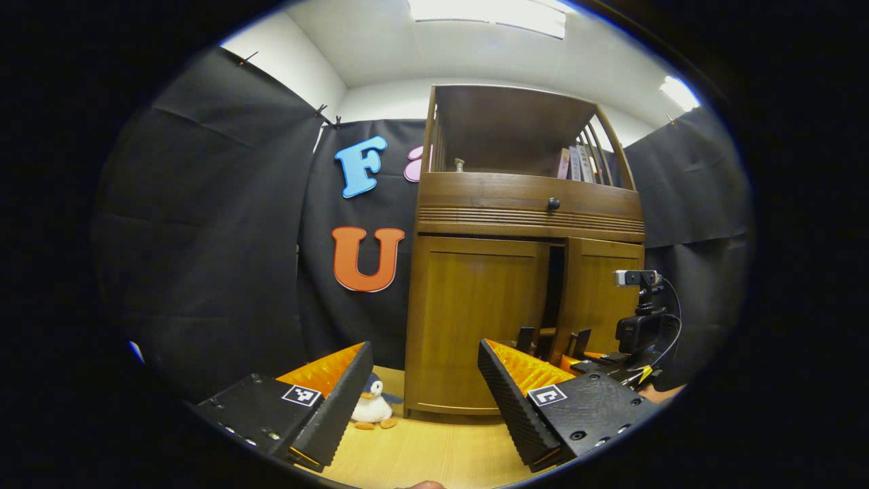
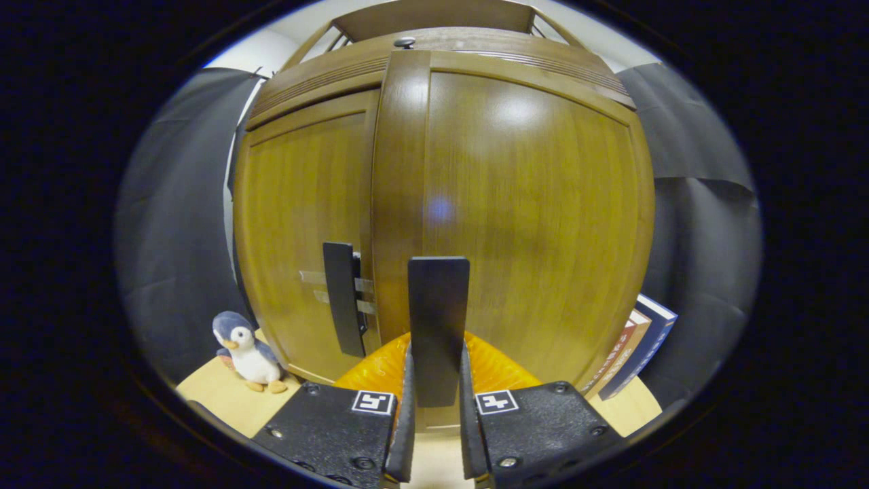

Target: Open the right door of the double-door shoe cabinet with the right hand, and open the left door with the left hand.

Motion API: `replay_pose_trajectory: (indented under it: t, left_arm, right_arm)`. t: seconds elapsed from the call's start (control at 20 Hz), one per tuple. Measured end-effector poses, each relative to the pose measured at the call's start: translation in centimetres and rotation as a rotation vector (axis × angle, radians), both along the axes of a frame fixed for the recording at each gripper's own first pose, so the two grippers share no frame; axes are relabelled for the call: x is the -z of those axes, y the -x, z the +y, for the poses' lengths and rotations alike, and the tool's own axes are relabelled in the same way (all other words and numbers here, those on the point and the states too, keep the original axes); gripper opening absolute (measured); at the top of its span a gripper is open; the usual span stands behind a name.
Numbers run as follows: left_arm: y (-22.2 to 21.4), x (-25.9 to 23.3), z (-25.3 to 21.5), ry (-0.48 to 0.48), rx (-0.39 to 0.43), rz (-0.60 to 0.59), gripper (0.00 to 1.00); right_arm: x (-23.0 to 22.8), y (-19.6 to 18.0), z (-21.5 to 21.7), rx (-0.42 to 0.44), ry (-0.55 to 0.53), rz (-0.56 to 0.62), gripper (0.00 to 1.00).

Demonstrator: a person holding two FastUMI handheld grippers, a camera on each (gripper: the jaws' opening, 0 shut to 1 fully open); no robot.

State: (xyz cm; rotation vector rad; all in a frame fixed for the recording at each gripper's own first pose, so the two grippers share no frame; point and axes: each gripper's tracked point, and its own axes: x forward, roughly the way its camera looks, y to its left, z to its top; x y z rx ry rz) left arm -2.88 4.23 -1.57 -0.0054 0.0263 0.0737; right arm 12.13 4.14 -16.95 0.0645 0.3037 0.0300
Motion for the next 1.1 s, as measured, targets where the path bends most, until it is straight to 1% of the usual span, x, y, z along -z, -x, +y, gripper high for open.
replay_pose_trajectory:
  t: [0.15, 0.45, 0.75, 1.1]
  left_arm:
    - [-0.4, 0.1, -1.5, -0.006, 0.043, 0.002, 0.94]
    - [-0.7, 0.4, -3.6, 0.002, 0.091, 0.007, 0.94]
    - [-0.9, 0.9, -6.0, 0.019, 0.144, 0.019, 0.95]
    - [-1.6, 1.6, -9.4, 0.040, 0.221, 0.031, 0.95]
  right_arm:
    - [-0.1, 1.4, -0.5, -0.009, 0.004, -0.003, 0.31]
    - [-0.2, 4.7, -1.9, -0.005, 0.008, -0.004, 0.31]
    - [-0.5, 8.9, -4.5, 0.026, 0.010, 0.004, 0.30]
    - [-0.6, 12.4, -7.9, 0.090, 0.000, 0.015, 0.28]
